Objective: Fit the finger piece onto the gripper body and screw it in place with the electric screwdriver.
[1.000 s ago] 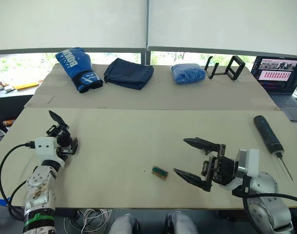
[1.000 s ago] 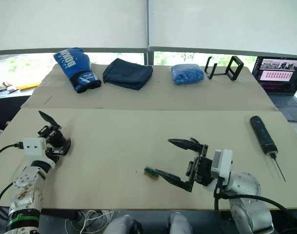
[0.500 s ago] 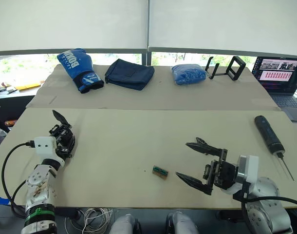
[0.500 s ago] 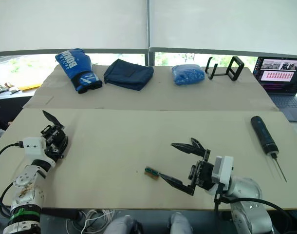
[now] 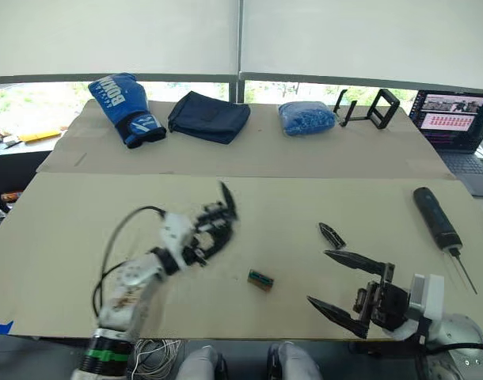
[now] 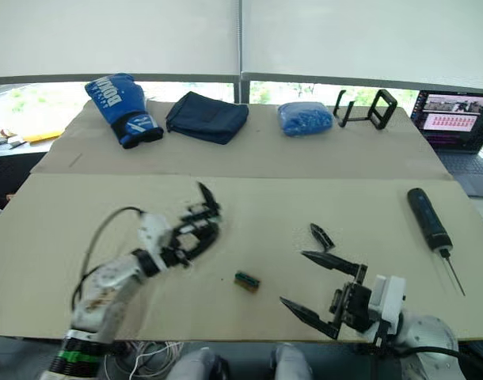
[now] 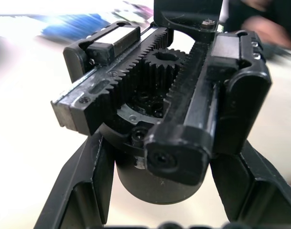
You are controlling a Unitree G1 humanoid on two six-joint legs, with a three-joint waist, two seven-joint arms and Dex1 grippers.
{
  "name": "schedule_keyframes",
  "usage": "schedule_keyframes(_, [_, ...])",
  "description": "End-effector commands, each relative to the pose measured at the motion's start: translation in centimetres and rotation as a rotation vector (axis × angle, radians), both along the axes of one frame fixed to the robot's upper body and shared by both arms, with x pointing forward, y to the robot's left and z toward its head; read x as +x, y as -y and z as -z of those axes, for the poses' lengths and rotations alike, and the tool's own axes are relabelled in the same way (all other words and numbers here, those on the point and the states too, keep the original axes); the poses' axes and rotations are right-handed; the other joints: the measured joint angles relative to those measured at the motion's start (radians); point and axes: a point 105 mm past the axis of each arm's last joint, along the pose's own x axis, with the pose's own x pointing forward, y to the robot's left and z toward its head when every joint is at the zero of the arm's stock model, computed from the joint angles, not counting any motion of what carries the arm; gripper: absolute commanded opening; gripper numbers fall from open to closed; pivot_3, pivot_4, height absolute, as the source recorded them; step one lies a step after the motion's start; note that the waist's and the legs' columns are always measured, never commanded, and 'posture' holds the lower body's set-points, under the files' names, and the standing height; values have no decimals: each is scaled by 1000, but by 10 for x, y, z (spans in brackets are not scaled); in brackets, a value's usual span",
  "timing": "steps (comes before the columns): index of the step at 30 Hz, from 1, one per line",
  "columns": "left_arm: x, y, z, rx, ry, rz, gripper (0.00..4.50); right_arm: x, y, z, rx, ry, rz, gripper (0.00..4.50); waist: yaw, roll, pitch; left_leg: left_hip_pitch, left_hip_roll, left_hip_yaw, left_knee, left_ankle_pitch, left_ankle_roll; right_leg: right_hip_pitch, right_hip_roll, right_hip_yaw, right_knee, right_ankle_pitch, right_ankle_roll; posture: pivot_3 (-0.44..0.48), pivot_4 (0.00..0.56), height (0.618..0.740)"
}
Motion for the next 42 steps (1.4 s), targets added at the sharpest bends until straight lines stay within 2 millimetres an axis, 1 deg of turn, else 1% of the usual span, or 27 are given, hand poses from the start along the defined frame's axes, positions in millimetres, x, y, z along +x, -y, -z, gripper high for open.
schedule_keyframes(1, [6, 13, -23, 9, 133, 37, 2326, -8, -3, -14, 0, 58, -2, 4500, 2, 0, 0, 0, 1, 0, 0, 0, -1, 0, 1, 0, 0, 0, -1, 0, 150, 740])
schedule_keyframes(4, [11, 24, -17, 48, 143, 56, 2326, -11, -4, -18, 9, 60, 15, 4500, 9, 1, 1, 0, 2, -1, 0, 1, -1, 0, 0, -1, 1, 0, -2, 0, 150, 740])
schedule_keyframes(6, [15, 27, -15, 58, 142, 65, 2326, -13, -3, -17, 5, 57, 25, 4500, 11, 1, 1, -1, 2, -2, 0, 0, 1, 0, -1, -1, 0, 0, -3, 0, 150, 740])
schedule_keyframes(8, [18, 28, -15, 49, 129, 56, 2326, -15, -2, -16, 1, 50, 33, 4500, 12, 1, 1, -2, 2, -1, 1, 0, 2, 0, -2, -1, 0, 2, -6, 0, 150, 740])
schedule_keyframes(10, [18, 31, -13, 57, 127, 71, 2326, -17, -2, -13, 1, 36, 34, 4500, 12, 1, 1, -2, 2, -1, 1, -1, 4, 0, -2, -1, -1, 4, -9, 0, 150, 740])
schedule_keyframes(15, [15, 41, 1, 88, 120, 104, 2326, -15, -3, -7, -7, 30, 22, 4500, 14, 1, 1, -3, 1, -1, 2, -2, 5, 0, -3, -2, -1, 4, -8, 0, 150, 740])
schedule_keyframes(18, [20, 42, 3, 67, 105, 69, 2326, -13, -3, -7, -10, 34, 20, 4500, 18, 1, 1, -3, 1, -1, 2, -2, 6, 0, -3, -2, -1, 3, -8, 0, 150, 740])
schedule_keyframes(22, [20, 46, 10, 62, 63, 78, 2326, -12, -3, -7, -17, 30, 14, 4500, 26, 1, 1, -3, 1, -2, 2, -3, 7, 1, -4, -2, -1, 3, -8, 0, 150, 740])
schedule_keyframes(26, [22, 40, 17, 70, 47, 71, 2326, -11, -5, -7, -13, 31, 11, 4500, 33, 2, 0, -2, 0, -1, 3, -3, 8, 1, -4, -2, -1, 4, -8, 0, 150, 740])
schedule_keyframes(28, [22, 35, 17, 78, 51, 70, 3410, -12, -5, -7, -12, 30, 12, 4500, 33, 3, 0, -2, 0, -1, 3, -3, 8, 2, -4, -2, -1, 3, -8, 0, 150, 740])
schedule_keyframes(30, [22, 31, 17, 83, 57, 69, 4186, -12, -6, -7, -11, 27, 12, 4500, 32, 3, 0, -1, 0, -2, 3, -3, 8, 2, -4, -2, -1, 3, -8, 0, 150, 740])
schedule_keyframes(31, [22, 30, 16, 73, 65, 65, 4439, -13, -6, -6, -10, 19, 10, 4500, 32, 3, 0, -1, 0, -2, 3, -3, 8, 1, -4, -2, -1, 3, -8, 0, 150, 740])
schedule_keyframes(36, [15, 20, 18, 72, 54, 103, 4439, -15, -6, -5, -4, 2, 19, 4500, 29, 4, -1, -1, 0, -1, 2, -3, 8, 1, -4, -2, -1, 3, -8, 0, 150, 740])
schedule_keyframes(40, [16, 9, 20, 98, 36, 147, 4439, -19, -6, -5, -3, -15, 21, 4500, 28, 4, -1, -1, 0, -1, 2, -3, 8, 1, -4, -2, -1, 3, -8, 0, 150, 740])
schedule_keyframes(42, [17, 6, 19, 81, 21, 190, 4439, -20, -6, -4, -4, -23, 22, 4500, 29, 5, -1, -1, 0, -1, 2, -3, 8, 1, -4, -2, -1, 3, -7, 0, 150, 740])
